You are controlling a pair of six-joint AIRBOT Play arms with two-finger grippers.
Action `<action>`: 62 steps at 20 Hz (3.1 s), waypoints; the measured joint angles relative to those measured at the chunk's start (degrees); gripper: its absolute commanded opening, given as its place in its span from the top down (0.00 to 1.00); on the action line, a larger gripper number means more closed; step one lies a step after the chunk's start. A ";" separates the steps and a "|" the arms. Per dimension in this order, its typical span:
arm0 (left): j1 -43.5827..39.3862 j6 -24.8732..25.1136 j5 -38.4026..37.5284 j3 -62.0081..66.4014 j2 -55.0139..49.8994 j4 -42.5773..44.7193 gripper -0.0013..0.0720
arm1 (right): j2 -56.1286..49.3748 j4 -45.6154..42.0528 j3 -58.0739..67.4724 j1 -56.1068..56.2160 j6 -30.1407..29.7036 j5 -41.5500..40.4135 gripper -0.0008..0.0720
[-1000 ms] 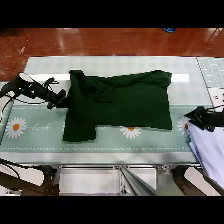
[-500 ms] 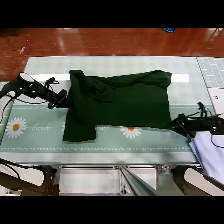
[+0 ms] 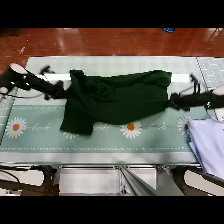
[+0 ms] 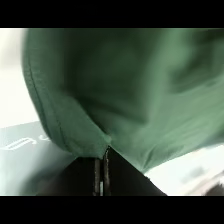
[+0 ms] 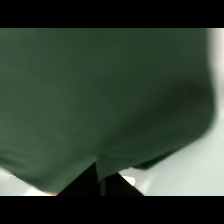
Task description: Fold the shirts.
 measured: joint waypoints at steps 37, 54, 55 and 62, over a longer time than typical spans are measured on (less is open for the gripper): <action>-8.74 -11.28 -1.88 5.57 47.95 38.21 0.95 | 35.52 -19.45 21.09 -0.37 13.49 13.99 0.96; -8.20 -9.01 24.63 9.03 -2.82 15.78 0.95 | -22.71 -1.44 32.30 -0.92 2.19 -3.08 0.96; -7.61 -8.37 21.99 10.45 -3.06 15.41 0.95 | -23.02 -1.18 32.96 -1.44 2.16 -1.75 0.96; -3.30 -3.32 0.07 10.10 -3.26 15.13 0.95 | -23.30 -6.21 30.25 -2.78 1.36 12.41 0.96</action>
